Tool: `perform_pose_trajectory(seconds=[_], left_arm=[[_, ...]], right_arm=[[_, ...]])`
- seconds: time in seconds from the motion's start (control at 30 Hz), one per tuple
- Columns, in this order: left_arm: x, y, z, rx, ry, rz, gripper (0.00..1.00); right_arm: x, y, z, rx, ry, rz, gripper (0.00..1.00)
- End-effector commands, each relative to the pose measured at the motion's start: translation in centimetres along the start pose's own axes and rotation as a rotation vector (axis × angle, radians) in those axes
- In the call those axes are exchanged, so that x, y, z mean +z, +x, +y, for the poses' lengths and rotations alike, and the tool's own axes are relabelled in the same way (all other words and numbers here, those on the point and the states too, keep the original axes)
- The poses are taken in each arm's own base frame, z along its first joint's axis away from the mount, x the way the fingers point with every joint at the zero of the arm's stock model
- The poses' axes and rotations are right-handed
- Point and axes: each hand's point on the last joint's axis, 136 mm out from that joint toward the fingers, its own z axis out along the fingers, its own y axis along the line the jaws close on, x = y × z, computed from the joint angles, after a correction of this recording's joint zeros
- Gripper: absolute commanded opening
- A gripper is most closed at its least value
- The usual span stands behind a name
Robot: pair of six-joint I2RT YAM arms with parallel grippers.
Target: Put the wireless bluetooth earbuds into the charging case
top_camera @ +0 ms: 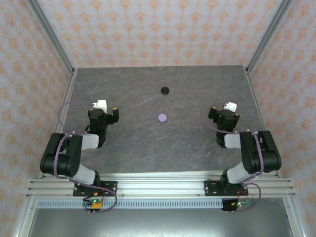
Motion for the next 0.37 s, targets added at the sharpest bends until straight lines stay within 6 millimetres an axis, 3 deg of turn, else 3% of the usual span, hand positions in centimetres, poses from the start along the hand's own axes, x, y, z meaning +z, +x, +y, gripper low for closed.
perform_pose_trajectory(seconds=[0.0,0.33], left_arm=[[0.19,-0.67,0.39,-0.005,-0.030,-0.009,1.00],[0.19,-0.69,0.33,-0.005,-0.027,-0.010,1.00]], right_arm=[[0.22,-1.05,-0.15,0.010,0.010,-0.024,0.99],[0.18,-1.02,-0.16,0.009,0.009,-0.025,0.99]])
